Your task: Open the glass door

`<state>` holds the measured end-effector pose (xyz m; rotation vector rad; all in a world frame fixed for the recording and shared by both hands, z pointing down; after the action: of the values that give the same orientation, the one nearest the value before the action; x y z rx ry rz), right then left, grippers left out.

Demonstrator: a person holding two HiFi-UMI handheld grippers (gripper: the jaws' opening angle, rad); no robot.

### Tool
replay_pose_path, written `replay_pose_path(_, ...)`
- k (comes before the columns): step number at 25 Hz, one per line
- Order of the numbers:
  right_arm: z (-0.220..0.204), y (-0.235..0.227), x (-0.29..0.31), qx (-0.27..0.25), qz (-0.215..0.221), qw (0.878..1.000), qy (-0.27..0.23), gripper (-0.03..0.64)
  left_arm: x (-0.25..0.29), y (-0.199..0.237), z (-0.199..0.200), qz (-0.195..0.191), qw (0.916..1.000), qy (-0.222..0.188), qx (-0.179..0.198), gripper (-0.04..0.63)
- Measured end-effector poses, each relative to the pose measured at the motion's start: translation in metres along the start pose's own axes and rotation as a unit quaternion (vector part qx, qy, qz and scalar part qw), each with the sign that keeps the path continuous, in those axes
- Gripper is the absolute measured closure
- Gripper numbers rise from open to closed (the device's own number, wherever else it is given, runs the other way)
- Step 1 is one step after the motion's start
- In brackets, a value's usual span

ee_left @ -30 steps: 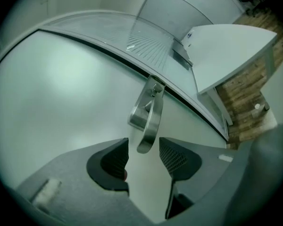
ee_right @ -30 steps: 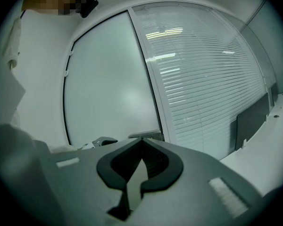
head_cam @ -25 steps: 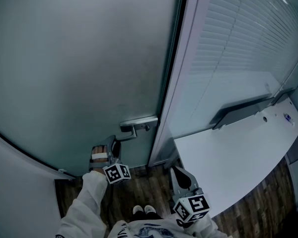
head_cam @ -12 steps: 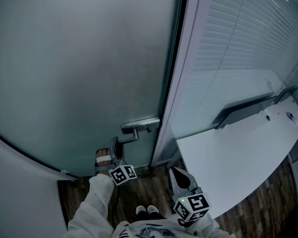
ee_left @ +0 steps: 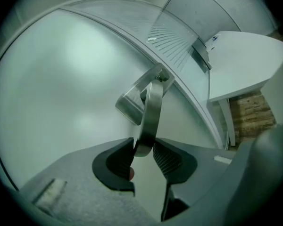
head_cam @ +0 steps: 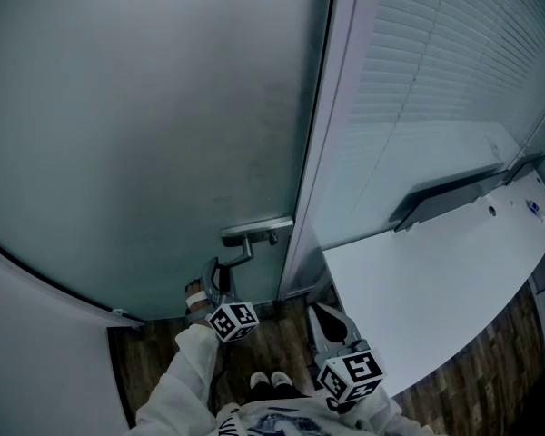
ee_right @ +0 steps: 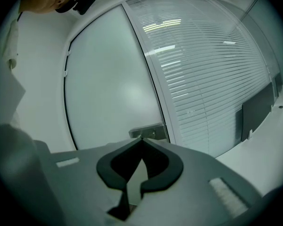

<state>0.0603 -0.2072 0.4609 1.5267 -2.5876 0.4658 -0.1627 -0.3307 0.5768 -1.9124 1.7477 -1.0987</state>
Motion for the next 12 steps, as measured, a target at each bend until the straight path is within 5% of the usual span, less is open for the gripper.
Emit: replay_pose_path(12,0.010,0.011,-0.018,0.021,0.013,1.000,-0.006,0.612,-0.057,0.004,0.007,-0.034,0.9988,0.024,0.025,0.468)
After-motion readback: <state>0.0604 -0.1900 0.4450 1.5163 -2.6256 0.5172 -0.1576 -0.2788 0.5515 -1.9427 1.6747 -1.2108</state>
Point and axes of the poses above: the fingertips, and each gripper's own axes: x forward along the fingers, y to its left, z out of its top, the point moved 5 cm from there along -x, backward along the fingers, and after that the axes turned 3 degrees about -x, right-handed, at the moved point
